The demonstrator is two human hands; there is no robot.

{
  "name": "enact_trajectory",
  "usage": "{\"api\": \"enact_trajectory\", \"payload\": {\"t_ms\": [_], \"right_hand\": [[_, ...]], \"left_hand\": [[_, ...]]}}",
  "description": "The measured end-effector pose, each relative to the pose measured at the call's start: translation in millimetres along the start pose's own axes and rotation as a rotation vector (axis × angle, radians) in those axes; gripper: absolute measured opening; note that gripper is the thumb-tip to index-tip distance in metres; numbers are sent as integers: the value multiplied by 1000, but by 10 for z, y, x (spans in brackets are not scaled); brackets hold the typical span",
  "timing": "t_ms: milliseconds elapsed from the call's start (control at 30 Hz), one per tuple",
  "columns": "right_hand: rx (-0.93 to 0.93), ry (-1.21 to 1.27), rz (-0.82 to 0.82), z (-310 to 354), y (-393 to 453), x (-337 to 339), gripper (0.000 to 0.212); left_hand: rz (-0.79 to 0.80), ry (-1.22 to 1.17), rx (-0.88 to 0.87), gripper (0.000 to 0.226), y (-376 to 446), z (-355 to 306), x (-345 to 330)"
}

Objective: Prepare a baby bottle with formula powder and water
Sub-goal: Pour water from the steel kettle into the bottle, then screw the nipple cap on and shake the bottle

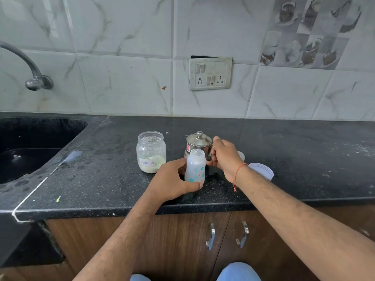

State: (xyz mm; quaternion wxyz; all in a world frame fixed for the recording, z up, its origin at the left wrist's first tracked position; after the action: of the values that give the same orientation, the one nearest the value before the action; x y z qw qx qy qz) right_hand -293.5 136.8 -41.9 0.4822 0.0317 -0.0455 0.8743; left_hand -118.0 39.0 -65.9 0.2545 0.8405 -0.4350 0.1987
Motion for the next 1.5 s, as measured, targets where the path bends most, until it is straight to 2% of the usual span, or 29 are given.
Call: {"api": "enact_trajectory", "payload": {"t_ms": [100, 167, 233, 300, 400, 467, 700, 833, 900, 1000, 1133, 1367, 1500], "right_hand": [[84, -226, 46, 171, -79, 87, 44], [297, -573, 11, 414, -156, 212, 42], [560, -856, -26, 646, -237, 338, 32], [693, -1064, 43, 721, -245, 440, 35], [637, -1492, 154, 585, -168, 611, 58], [587, -1621, 224, 467, -158, 673, 67], [597, -1570, 303, 298, -100, 619, 60], [657, -1452, 284, 370, -120, 574, 32], [652, -1458, 311, 359, -124, 574, 38], [621, -1533, 382, 323, -149, 598, 66], [662, -1637, 373, 362, -172, 647, 87], [780, -1638, 284, 347, -222, 633, 78], [833, -1589, 337, 298, -304, 497, 70]], "left_hand": [[-3, -4, -2, 54, 1, -3, -1], [-7, -1, 1, 55, 1, 1, 5], [-5, 6, 2, 57, -1, 5, 2], [-3, 12, 4, 60, 0, 7, -1], [-2, 17, 9, 61, 6, 16, -6], [-5, 27, 11, 62, 5, 21, 0], [-14, 48, 9, 57, 0, 5, 1], [-10, 59, 4, 58, 9, 12, -1], [-7, 62, 1, 60, 13, 11, -4], [-8, 54, 5, 57, 21, 24, -10], [-11, 54, 15, 55, 26, 44, -12], [-7, 60, 7, 58, 26, 29, -14], [-5, 55, 5, 61, 26, 30, -12]]}}
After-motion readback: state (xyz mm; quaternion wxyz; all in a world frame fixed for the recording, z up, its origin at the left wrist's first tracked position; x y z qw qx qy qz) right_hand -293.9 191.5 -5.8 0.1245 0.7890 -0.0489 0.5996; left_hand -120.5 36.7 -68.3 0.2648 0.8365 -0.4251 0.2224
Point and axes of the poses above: each hand's wrist, its own y-axis towards the middle knuckle, its own x-axis out of the back of the hand, z = x × y, the point moved 10 cm from there along y, towards the middle knuckle, and after that the axes turned 2 degrees about -x, right-handed, at the moved point
